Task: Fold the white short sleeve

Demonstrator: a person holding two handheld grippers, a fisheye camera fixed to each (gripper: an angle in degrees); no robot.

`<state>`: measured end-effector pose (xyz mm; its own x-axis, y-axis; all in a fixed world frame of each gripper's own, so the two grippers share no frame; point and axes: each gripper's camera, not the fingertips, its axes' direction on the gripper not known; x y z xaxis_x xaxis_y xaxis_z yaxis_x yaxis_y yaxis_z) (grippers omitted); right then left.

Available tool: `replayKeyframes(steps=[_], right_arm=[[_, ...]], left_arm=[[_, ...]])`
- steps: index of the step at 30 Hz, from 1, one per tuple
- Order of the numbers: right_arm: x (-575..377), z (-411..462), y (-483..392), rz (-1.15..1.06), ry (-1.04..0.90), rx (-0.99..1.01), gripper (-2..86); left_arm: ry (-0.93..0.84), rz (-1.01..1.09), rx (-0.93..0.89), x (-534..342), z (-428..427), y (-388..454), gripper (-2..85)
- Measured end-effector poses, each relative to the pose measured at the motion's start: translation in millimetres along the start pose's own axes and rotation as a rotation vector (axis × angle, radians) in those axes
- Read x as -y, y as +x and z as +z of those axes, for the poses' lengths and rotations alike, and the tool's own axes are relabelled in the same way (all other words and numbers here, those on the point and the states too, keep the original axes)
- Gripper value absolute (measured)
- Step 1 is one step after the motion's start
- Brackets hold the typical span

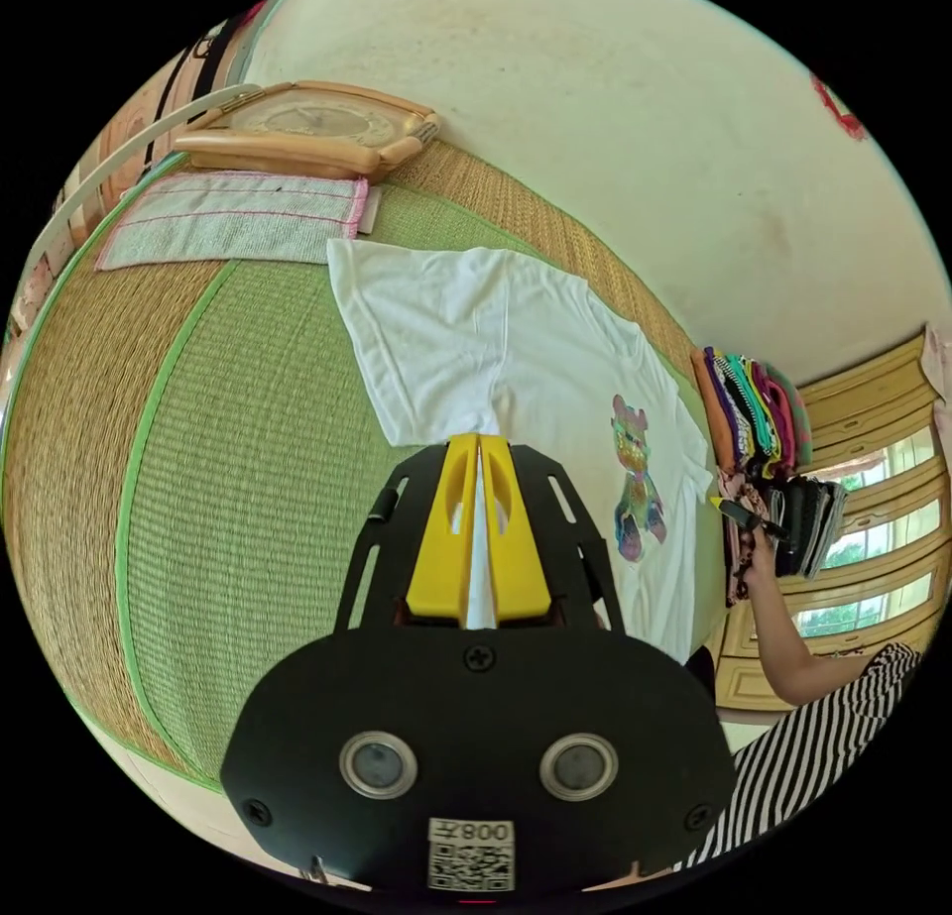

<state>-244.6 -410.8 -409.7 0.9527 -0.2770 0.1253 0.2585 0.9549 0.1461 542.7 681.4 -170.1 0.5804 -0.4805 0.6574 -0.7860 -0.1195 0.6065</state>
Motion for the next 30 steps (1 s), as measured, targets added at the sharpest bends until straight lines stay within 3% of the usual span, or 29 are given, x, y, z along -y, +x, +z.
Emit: replayKeyframes(steps=[13, 21, 30], right_arm=[[-172.2, -2.3, 30.5, 0.084, -0.151, 0.304, 3.8], [-240.2, 5.9, 47.9, 0.126, -0.191, 0.363, 6.3], [-269.8, 27.6, 38.7, 0.091, -0.258, 0.315, 7.8]], left_arm=[[-0.217, -0.069, -0.188, -219.0, -35.4, -32.6, 7.4], [-0.29, -0.049, -0.081, -290.4, -45.9, -38.2, 7.1], [-0.347, -0.016, 0.017, -322.2, -44.8, -45.3, 1.4]])
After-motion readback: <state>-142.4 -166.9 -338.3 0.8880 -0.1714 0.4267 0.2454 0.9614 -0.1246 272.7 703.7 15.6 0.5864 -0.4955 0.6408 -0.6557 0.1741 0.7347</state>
